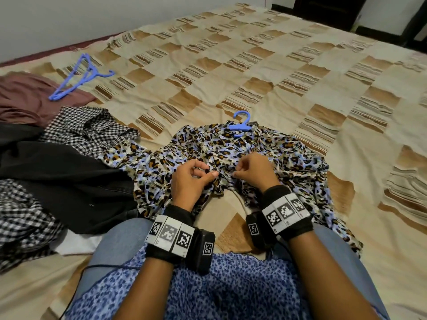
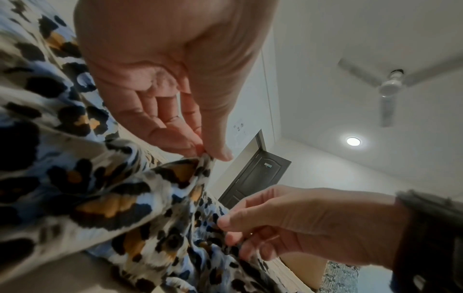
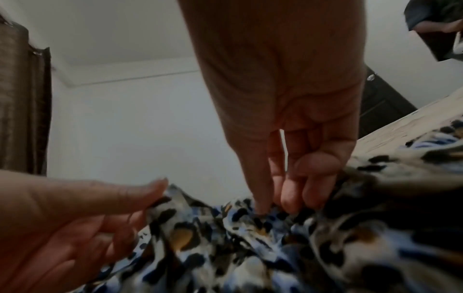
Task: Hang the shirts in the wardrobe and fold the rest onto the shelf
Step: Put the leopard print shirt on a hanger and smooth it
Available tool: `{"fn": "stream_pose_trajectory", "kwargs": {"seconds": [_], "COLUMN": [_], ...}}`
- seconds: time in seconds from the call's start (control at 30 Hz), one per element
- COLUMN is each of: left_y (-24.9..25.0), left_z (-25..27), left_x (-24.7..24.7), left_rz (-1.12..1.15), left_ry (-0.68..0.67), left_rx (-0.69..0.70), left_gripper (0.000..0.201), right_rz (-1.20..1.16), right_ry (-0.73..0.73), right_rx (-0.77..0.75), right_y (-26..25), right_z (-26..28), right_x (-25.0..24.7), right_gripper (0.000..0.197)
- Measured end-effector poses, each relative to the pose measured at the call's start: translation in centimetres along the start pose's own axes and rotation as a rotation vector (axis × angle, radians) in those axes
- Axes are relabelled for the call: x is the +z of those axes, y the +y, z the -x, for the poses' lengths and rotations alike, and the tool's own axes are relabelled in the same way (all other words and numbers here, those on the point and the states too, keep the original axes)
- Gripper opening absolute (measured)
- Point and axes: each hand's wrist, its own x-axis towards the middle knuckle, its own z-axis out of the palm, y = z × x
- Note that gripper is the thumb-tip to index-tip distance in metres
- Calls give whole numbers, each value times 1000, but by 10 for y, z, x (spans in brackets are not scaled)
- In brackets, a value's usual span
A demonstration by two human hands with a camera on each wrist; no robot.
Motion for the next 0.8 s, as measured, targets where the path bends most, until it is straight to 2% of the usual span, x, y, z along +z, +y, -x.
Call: {"fn": "stream_pose_trajectory", "kwargs": {"seconds": [0.17, 0.23, 0.3, 0.43, 0.57, 0.67, 0.8], "left_y": [-1, -1, -1, -1, 1, 5, 9], "left_z": [0, 1, 1, -1, 0, 1, 3], "left_x": [-1, -2, -3, -2, -2, -4, -6], "left_rz": [-22, -20, -19, -21, -20, 20, 80], "left_ry": [-19, -27, -36, -58, -60, -54, -61], "left_rx": [-30, -50, -62, -72, -76, -77, -83], "left_gripper": [25, 24, 24, 22, 24, 25, 25], "right_rz": [83, 158, 128, -224, -701, -781, -751], "right_ry": [-31, -6, 23, 29, -99, -130, -113], "right_rx": [-48, -41, -31, -66, 27, 41, 12], "right_y": [-9, -10, -11, -13, -16, -16, -15], "right_z": [-4, -5, -7, -5, 7, 15, 21], "right_x": [26, 32, 29, 1, -19, -24, -25], "right_gripper": [17, 13, 6, 17, 12, 24, 25]}}
